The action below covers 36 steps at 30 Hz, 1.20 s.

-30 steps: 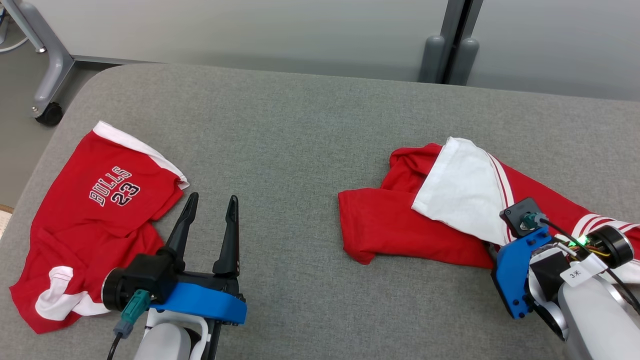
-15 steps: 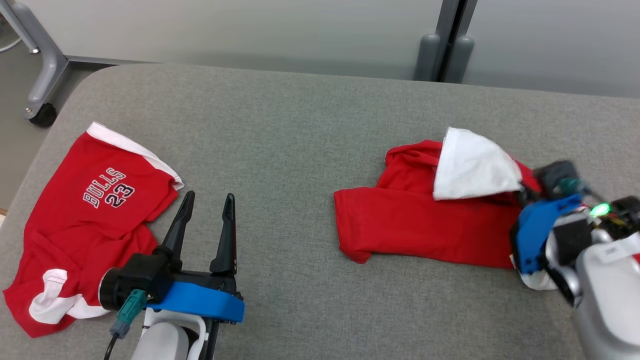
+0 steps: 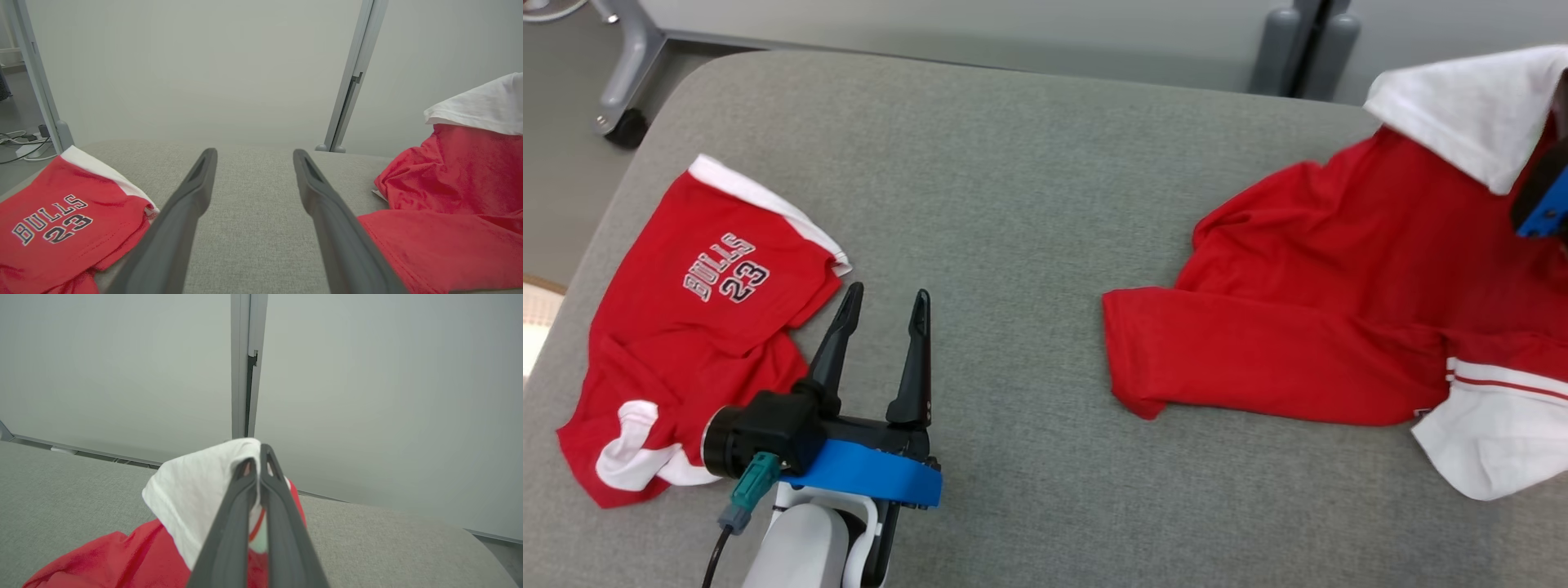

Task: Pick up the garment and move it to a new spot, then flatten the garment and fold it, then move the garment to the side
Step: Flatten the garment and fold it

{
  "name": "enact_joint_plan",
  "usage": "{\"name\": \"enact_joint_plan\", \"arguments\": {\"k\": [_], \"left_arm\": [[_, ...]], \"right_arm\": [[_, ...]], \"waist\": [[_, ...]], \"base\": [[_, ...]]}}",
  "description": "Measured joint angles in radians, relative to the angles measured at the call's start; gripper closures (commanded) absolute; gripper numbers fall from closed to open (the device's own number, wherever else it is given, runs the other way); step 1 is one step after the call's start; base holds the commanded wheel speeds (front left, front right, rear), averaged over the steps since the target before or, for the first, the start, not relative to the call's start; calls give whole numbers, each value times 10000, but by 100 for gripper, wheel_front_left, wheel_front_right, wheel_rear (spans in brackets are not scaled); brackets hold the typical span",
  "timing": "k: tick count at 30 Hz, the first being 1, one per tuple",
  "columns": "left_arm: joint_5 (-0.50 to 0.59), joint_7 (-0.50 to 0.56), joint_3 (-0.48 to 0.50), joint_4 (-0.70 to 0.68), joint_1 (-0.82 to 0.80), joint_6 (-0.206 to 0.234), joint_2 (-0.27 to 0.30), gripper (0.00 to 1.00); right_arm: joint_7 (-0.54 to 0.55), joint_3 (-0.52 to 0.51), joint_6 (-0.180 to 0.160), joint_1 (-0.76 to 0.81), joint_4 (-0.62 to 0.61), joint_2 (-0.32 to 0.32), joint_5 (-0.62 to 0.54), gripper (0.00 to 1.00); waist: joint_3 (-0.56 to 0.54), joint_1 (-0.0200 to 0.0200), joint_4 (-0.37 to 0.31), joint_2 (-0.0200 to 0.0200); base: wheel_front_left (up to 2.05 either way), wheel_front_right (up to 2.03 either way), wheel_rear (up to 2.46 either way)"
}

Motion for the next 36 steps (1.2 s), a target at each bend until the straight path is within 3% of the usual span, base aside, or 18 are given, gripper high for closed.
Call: {"name": "enact_joint_plan", "arguments": {"k": [1,2,8,12,16,25,32,36], "left_arm": [[-2,0,-23,19,-16,-2,-12,0],[-2,0,-65,38,-22,-12,-19,0],[-10,0,-140,94,-70,-36,-59,0],[4,0,15,138,3,-35,-65,0],[25,0,109,155,105,-33,-54,0],[59,0,359,293,579,-25,59,0],[56,0,493,380,921,52,169,0],[15,0,639,343,1115,128,203,0]], "right_arm": [[-155,-176,0,-201,221,-8,-48,4],[-213,-382,0,-368,474,-15,-107,0],[-688,-938,0,-761,1680,27,-403,0],[-4,-815,0,-518,2441,238,-176,0],[100,-391,0,-49,2410,311,186,0],[-17,922,0,2599,151,462,1407,0],[-523,646,-2,5119,-2405,980,1300,0],[-79,786,0,6237,-3072,1544,989,0]], "waist": [[49,0,91,0],[94,0,181,0],[263,1,542,0],[59,0,449,0],[-209,-1,190,0],[-937,-2,-629,0],[-1506,-2,-1140,0],[-1657,-3,-1388,0]], "base": [[0,0,0],[0,0,0],[0,0,0],[0,0,0],[0,0,0],[0,0,0],[0,0,0],[0,0,0]]}}
